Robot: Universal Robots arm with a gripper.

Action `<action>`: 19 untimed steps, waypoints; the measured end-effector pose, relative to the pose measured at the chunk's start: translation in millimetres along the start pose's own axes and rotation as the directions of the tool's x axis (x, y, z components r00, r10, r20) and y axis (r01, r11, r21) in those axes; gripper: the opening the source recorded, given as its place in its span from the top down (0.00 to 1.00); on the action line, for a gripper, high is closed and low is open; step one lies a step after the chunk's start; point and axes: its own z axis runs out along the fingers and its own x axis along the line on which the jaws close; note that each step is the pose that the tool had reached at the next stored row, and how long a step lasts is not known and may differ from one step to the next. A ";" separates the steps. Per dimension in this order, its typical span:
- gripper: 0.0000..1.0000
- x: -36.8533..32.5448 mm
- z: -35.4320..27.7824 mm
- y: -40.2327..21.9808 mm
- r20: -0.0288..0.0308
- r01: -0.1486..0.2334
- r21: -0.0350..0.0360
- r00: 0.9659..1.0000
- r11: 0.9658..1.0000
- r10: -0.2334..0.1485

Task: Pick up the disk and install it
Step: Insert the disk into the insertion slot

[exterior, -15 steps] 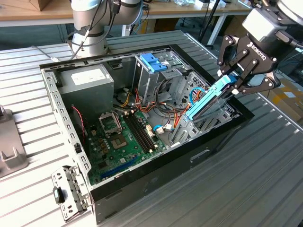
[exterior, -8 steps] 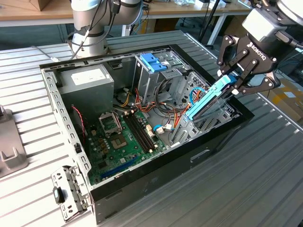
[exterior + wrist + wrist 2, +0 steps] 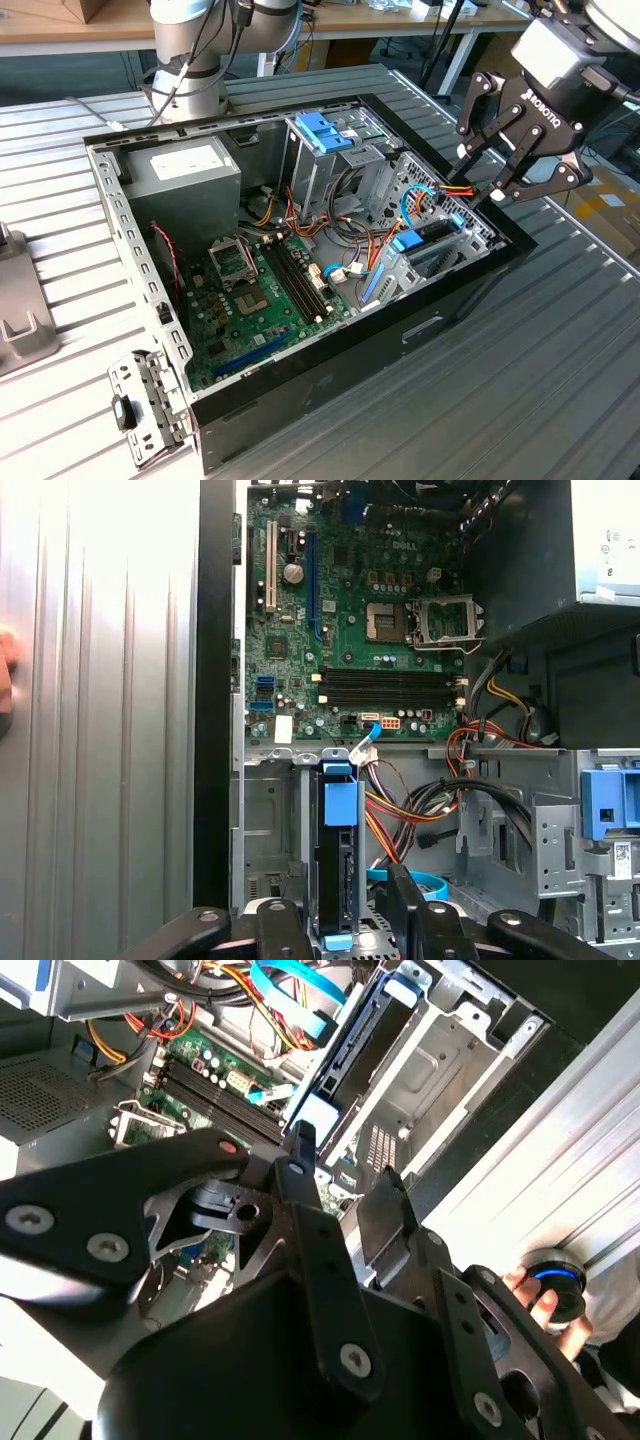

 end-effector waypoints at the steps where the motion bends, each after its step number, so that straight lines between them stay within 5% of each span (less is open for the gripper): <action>1: 0.55 0.0 0.0 0.0 0.000 0.000 0.000 1.000 1.000 0.000; 7: 0.57 -0.2 0.2 0.0 0.001 0.000 0.000 1.000 1.000 0.000; 11: 0.76 -0.2 0.6 0.0 0.005 0.000 0.000 1.000 1.000 0.000; 12: 0.88 -0.2 0.6 0.0 0.005 0.000 0.000 1.000 1.000 0.000; 19: 0.89 0.2 0.9 0.0 0.010 0.001 0.000 1.000 1.000 -0.001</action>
